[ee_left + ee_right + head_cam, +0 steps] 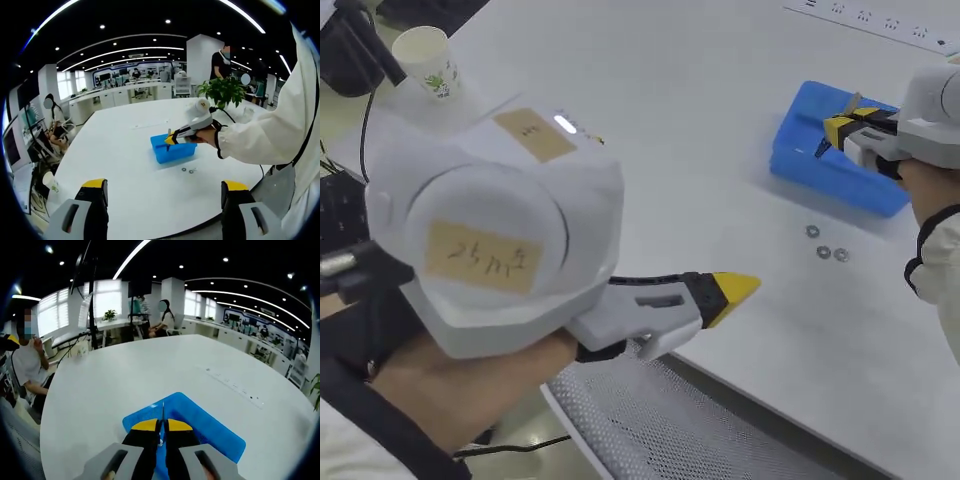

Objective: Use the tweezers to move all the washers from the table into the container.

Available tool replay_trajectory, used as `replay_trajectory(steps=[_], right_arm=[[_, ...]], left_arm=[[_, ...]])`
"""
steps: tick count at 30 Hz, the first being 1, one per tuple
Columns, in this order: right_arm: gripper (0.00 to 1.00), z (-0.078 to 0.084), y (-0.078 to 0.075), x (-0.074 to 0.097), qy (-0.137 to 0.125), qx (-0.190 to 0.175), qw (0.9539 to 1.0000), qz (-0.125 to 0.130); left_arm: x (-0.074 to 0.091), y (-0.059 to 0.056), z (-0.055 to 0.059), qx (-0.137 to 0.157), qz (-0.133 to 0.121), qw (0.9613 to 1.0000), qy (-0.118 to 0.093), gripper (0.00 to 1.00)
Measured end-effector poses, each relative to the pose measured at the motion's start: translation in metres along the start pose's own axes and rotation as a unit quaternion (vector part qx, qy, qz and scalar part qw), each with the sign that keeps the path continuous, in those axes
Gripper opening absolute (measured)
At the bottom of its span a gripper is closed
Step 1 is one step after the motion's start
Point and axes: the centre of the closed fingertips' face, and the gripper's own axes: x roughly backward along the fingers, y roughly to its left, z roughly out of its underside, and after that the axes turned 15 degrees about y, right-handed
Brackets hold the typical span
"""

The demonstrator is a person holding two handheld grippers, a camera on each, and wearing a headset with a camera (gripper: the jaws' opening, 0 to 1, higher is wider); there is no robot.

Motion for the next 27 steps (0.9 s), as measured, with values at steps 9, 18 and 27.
replay_trajectory(steps=[9,18,27], right_arm=[[0.01,0.002,0.002,-0.001,0.004,0.001,1.0,-0.003],[0.02,0.002,-0.002,0.0,0.004,0.001,1.0,0.001],[0.02,-0.011,-0.005,0.022,-0.022,-0.015,0.9996,0.005]], left_arm=[[0.0,-0.002,-0.001,0.002,0.002,1.0,-0.001,0.96],[0.003,-0.002,-0.004,-0.001,0.0,1.0,-0.005,0.96],[0.007,-0.003,-0.011,-0.004,-0.004,0.9998,-0.018,0.95]])
